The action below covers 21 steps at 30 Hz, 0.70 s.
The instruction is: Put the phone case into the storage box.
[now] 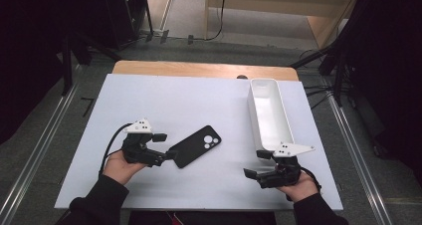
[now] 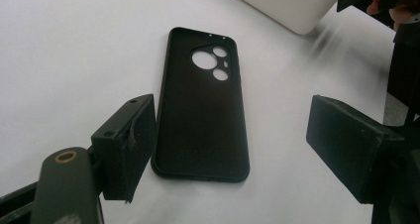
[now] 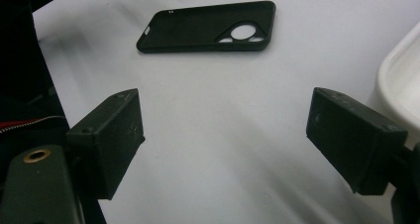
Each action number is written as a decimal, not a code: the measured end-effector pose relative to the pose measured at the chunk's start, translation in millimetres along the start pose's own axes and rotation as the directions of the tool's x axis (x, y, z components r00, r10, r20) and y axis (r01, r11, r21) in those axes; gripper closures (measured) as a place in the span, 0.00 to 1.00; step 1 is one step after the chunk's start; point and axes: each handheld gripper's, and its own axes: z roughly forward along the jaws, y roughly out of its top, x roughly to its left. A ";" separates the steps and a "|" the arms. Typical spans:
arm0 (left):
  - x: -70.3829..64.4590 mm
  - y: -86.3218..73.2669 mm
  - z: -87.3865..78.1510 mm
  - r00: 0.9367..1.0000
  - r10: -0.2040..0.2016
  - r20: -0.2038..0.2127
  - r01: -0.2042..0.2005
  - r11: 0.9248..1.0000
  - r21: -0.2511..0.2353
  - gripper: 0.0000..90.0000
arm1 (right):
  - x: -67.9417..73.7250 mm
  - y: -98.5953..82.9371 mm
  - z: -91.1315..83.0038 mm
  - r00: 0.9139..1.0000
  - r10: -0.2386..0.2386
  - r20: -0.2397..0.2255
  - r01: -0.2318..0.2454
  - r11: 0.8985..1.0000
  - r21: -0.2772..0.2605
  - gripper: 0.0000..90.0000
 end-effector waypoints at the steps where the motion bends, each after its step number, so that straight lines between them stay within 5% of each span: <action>1: -0.1 0.8 1.0 1.000 0.001 -0.002 -0.001 1.000 0.005 0.22 | 0.0 0.0 0.0 1.000 0.000 0.000 0.000 1.000 0.000 0.15; 7: 0.9 5.1 6.8 1.000 -0.022 -0.015 0.022 1.000 -0.006 0.22 | -0.1 0.0 -0.3 1.000 -0.001 0.000 0.001 1.000 0.001 0.15; 21: -2.7 14.0 23.8 1.000 -0.004 -0.025 0.004 1.000 0.004 0.22 | 0.0 -0.1 0.0 1.000 0.000 0.000 0.000 1.000 0.001 0.15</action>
